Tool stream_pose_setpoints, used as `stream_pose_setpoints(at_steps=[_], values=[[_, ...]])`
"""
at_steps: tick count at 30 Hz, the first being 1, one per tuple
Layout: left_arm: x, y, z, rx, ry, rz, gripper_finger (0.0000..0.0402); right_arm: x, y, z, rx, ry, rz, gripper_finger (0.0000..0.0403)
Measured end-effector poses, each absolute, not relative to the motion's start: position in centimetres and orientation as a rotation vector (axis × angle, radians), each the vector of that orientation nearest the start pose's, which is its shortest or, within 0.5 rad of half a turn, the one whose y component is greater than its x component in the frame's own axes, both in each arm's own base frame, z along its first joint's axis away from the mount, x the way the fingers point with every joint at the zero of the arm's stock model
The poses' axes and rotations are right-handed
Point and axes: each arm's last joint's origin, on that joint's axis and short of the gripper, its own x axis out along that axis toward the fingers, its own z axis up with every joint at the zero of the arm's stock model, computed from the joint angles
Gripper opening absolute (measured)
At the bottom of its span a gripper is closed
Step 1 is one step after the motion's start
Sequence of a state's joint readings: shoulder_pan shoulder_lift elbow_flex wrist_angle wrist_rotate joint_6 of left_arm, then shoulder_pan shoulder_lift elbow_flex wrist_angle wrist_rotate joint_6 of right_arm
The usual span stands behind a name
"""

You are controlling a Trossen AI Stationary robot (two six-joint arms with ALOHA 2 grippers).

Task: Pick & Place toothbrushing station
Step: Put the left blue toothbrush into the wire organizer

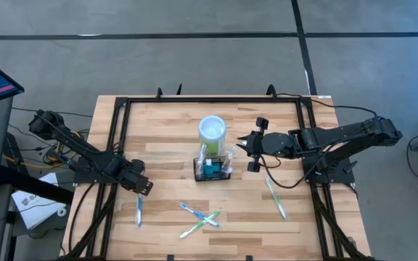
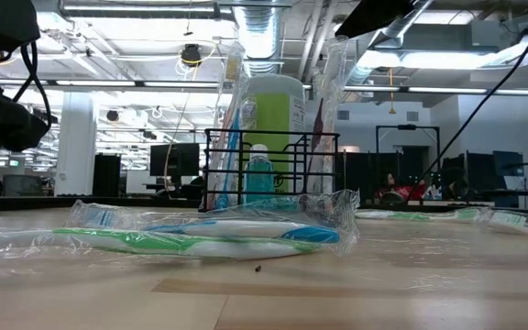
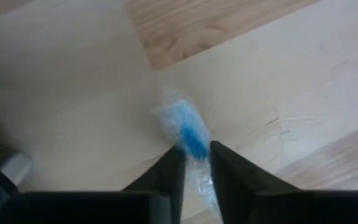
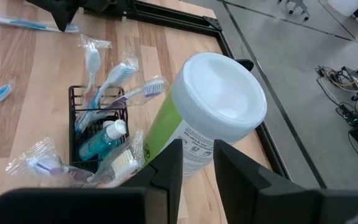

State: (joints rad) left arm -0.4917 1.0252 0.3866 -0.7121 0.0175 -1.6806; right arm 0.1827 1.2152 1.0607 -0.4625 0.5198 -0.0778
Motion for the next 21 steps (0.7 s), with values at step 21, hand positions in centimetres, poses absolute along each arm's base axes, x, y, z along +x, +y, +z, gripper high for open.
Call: stream_pose_setpoints(at_steps=[21], values=[[13.6, -6.2, 17.1, -0.894, 0.872, 0.625, 0.0001, 25.4, 3.2, 31.9, -0.288, 0.595, -0.305, 0.0082]])
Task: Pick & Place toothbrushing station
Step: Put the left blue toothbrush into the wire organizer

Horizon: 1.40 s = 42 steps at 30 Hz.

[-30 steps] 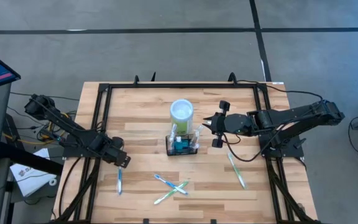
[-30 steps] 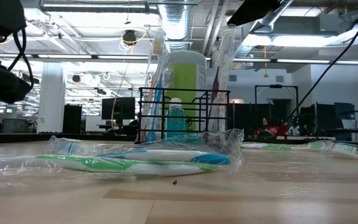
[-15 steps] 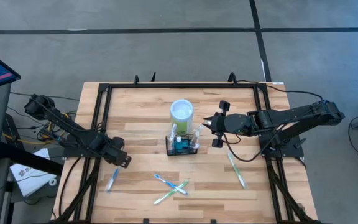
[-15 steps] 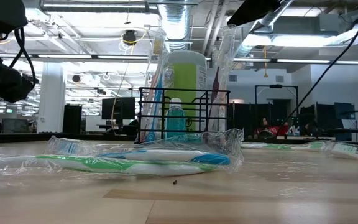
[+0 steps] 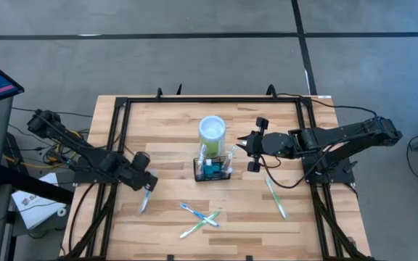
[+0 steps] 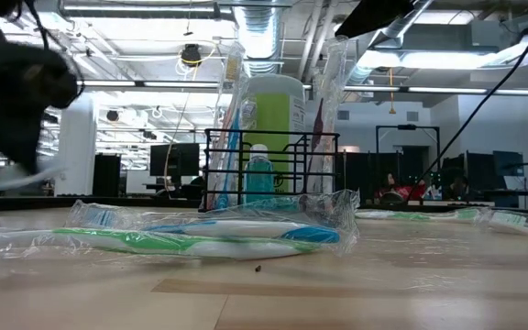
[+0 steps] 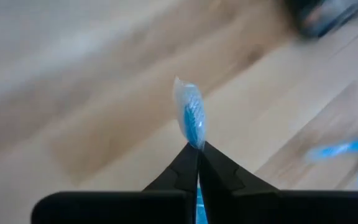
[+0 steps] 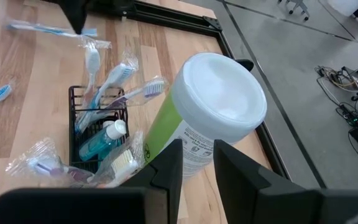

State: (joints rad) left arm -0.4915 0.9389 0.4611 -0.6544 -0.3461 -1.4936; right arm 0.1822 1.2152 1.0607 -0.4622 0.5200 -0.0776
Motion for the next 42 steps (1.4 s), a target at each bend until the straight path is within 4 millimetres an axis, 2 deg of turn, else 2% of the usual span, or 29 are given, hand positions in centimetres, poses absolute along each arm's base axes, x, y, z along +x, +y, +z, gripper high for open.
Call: stream_pose_setpoints(at_steps=[5, 11, 17, 23, 31, 42], values=[[13.8, -5.7, 18.3, -0.796, 0.677, 0.626, 0.0001, 25.4, 3.2, 31.9, -0.287, 0.593, -0.305, 0.0082], [14.1, -5.6, 18.9, -0.733, 0.573, 0.608, 0.0000, 25.4, 3.2, 31.9, -0.287, 0.592, -0.305, 0.0082], [15.0, -5.8, 19.8, -0.663, 0.457, 0.559, 0.0000, 25.4, 3.2, 31.9, -0.286, 0.589, -0.305, 0.0082], [16.2, -5.1, 21.0, -0.533, 0.332, 0.556, 0.0000, 25.4, 3.2, 31.9, -0.286, 0.589, -0.305, 0.0082], [18.0, -3.9, 23.7, -0.350, 0.134, 0.529, 0.0000, 25.4, 3.2, 31.9, -0.286, 0.589, -0.305, 0.0082], [18.8, -2.6, 25.4, -0.246, 0.027, 0.463, 0.0000, 25.4, 3.2, 31.9, -0.286, 0.589, -0.305, 0.0082]])
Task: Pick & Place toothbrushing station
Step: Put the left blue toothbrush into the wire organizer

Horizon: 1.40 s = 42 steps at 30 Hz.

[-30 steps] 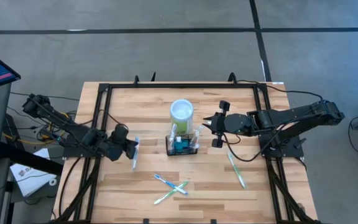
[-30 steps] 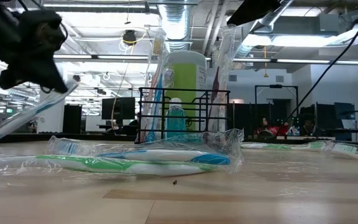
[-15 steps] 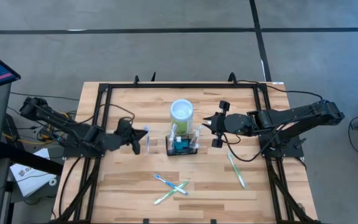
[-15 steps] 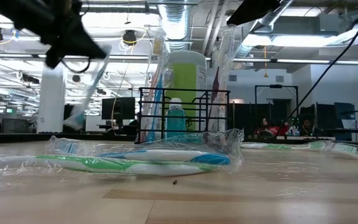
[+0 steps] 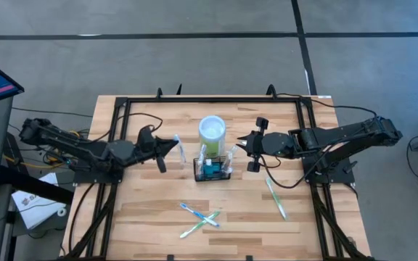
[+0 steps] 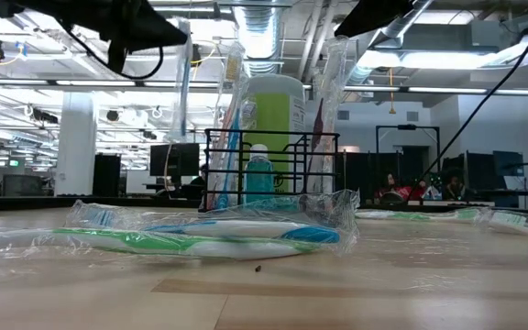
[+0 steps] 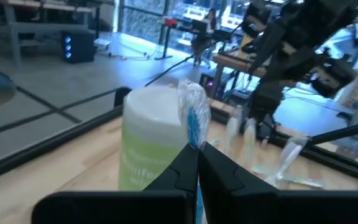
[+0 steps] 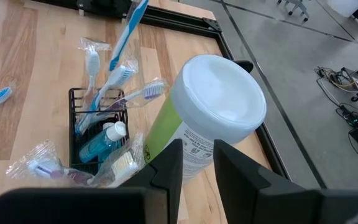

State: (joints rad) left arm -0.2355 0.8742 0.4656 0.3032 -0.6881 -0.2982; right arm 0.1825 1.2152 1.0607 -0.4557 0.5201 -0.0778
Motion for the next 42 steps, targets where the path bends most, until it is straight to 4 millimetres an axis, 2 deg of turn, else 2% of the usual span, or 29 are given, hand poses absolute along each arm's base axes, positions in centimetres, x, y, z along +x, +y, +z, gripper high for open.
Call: stream_pose_setpoints(at_steps=[7, 12, 23, 42], values=[[19.6, -2.3, 25.9, -0.205, -0.030, 0.418, 0.0000, 25.4, 3.2, 31.9, -0.286, 0.589, -0.305, 0.0082], [20.7, -2.1, 25.2, -0.145, -0.012, 0.430, 0.0000, 25.4, 3.2, 31.9, -0.286, 0.589, -0.305, 0.0082], [22.4, -1.6, 24.4, -0.154, -0.031, 0.360, 0.0000, 25.4, 3.2, 31.9, -0.286, 0.589, -0.306, 0.0082], [22.4, -1.9, 24.9, -0.228, -0.078, 0.271, 0.0000, 25.4, 3.2, 31.9, -0.286, 0.589, -0.307, 0.0082]])
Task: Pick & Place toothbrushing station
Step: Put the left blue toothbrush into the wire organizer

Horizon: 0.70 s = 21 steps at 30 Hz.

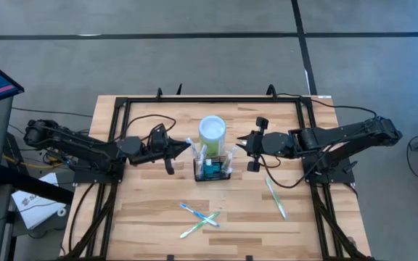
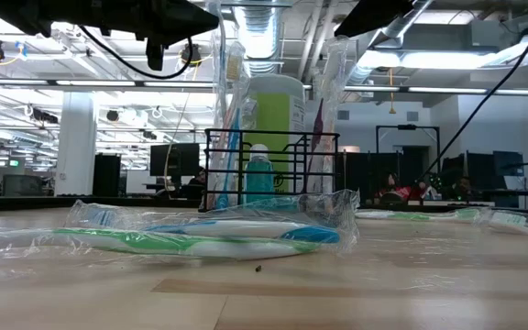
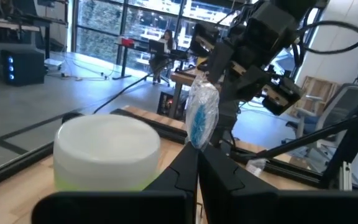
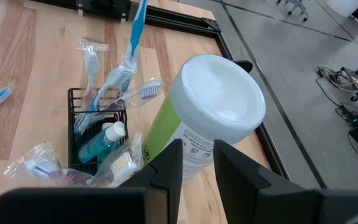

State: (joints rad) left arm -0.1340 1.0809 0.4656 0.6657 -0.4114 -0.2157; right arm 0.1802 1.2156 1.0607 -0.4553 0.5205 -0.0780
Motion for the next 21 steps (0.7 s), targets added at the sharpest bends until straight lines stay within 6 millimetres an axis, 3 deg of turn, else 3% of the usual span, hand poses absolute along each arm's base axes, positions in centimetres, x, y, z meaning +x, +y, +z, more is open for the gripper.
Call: stream_pose_setpoints(at_steps=[21], values=[[22.47, -2.17, 24.49, -0.321, -0.032, 0.193, 0.0000, 25.41, 3.17, 31.93, -0.286, 0.589, -0.307, 0.0082]])
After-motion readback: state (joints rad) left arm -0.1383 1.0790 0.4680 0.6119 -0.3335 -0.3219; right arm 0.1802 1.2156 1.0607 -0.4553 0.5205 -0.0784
